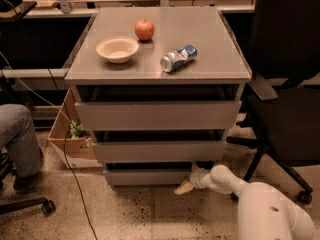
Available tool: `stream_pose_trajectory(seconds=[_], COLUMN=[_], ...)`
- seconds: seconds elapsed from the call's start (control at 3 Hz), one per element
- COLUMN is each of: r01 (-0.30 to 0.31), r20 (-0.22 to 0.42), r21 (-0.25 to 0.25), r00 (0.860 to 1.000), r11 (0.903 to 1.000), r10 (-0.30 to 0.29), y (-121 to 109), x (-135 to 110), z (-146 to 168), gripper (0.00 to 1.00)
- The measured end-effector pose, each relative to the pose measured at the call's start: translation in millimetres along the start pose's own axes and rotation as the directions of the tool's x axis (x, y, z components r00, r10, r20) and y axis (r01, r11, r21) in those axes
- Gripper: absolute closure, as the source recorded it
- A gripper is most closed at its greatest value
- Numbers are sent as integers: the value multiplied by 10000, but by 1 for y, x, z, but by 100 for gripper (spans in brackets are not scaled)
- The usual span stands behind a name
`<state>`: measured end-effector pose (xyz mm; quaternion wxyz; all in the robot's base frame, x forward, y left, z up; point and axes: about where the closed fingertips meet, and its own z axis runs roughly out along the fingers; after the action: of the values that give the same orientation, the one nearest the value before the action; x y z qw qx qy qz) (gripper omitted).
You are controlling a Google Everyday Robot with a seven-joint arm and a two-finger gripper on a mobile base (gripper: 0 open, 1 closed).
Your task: Open bottom drawer
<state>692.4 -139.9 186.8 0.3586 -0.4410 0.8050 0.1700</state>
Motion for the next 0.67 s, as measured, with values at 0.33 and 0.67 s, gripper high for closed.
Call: stream_pose_trajectory(seconds=[0.33, 0.67], r01=[-29, -29], r20=[-112, -112], r21=[-189, -189], r00=[9999, 9999], r11=[9998, 9998], r10=[27, 26], y=[5, 5], x=[5, 1], z=[7, 4], gripper=[23, 46])
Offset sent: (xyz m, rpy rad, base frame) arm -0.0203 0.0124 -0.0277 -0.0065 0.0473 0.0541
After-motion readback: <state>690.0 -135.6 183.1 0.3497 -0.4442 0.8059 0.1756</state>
